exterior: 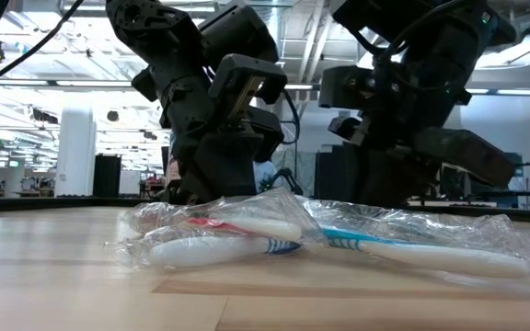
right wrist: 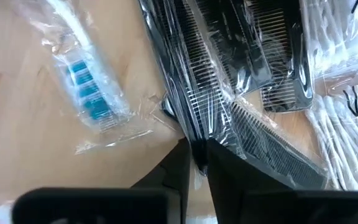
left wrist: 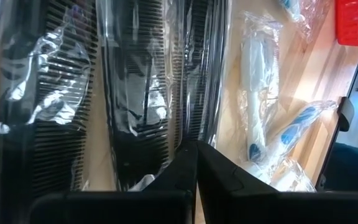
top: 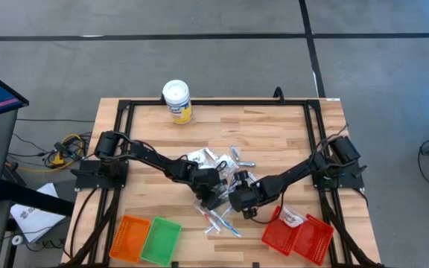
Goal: Pick & Place Travel size toiletries
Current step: Put the black comb into the orange basket
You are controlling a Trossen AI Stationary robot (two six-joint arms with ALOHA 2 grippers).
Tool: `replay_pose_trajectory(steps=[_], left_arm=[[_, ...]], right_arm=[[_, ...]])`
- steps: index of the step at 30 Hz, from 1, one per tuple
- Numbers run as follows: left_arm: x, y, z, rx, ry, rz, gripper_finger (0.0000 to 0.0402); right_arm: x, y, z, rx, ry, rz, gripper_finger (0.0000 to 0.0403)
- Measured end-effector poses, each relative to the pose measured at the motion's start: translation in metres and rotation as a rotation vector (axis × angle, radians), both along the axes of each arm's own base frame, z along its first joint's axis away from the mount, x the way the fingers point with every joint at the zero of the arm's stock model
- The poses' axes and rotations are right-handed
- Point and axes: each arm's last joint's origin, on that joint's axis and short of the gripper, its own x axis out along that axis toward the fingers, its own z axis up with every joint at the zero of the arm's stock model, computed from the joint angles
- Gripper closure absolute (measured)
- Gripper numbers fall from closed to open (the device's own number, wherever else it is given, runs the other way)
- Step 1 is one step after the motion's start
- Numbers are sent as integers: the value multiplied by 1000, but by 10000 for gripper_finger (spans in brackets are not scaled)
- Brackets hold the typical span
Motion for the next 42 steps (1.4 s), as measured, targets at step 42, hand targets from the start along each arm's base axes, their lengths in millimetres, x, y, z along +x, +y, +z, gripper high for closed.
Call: replay_pose_trajectory(steps=[42], left_arm=[[-50, -17, 107, 427, -374, -101, 284]], right_arm=[[43, 4, 115, 471, 132, -166, 403]])
